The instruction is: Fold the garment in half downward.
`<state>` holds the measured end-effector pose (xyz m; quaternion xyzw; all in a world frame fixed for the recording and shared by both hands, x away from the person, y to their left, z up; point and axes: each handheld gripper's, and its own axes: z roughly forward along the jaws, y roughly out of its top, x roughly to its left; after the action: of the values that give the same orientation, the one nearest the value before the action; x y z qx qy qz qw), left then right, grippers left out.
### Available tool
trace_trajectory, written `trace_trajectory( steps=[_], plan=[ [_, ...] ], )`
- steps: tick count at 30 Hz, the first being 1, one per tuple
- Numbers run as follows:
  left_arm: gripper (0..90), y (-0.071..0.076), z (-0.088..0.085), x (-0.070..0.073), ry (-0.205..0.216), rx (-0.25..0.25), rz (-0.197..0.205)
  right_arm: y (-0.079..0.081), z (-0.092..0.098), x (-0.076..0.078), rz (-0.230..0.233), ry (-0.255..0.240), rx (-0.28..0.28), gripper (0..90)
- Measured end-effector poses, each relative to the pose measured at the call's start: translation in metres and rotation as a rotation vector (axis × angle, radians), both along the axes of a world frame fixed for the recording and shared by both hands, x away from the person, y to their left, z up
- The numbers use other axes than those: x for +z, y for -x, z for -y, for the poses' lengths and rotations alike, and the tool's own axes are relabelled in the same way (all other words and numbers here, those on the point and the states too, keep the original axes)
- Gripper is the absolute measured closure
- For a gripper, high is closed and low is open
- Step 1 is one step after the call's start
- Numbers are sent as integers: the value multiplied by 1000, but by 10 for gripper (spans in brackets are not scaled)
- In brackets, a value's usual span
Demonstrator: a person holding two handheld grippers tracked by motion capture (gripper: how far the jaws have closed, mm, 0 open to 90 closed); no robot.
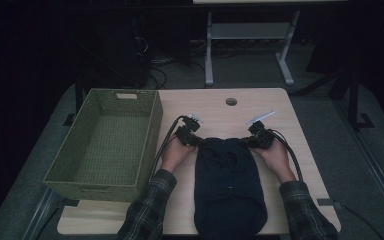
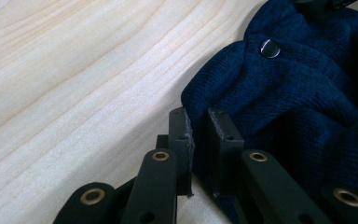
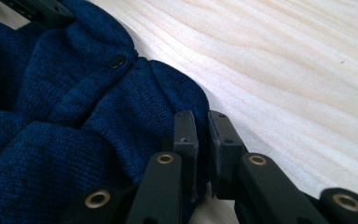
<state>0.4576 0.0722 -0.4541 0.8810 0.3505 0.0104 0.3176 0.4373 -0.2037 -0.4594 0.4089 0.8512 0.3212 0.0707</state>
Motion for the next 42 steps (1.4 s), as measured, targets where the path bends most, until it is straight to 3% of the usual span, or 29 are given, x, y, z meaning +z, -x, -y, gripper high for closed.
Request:
trace_trajectory(
  steps=[5, 10, 15, 22, 27, 33, 37, 42],
  plan=[
    [814, -2, -6, 10, 28, 33, 25, -2, 2, 8, 27, -5, -5, 836],
    [814, 0, -2, 25, -14, 36, 73, -3, 1, 21, 51, 6, -8, 835],
    [814, 1, -4, 52, -10, 42, 137, -5, 5, 45, 85, -19, -6, 834],
    [814, 3, -5, 86, -3, 58, 233, -6, 3, 81, 172, -12, 1, 834],
    [813, 2, -7, 109, 16, 67, 280, -7, 5, 106, 222, -31, 4, 834],
    [814, 4, -6, 136, 9, 75, 355, -7, 4, 130, 299, -25, -10, 835],
    [812, 16, -3, 137, 25, 66, 396, 0, 2, 136, 345, -24, -24, 834],
    [809, 35, -7, 127, 54, 56, 428, 21, 4, 129, 386, -61, -21, 832]
  ],
)
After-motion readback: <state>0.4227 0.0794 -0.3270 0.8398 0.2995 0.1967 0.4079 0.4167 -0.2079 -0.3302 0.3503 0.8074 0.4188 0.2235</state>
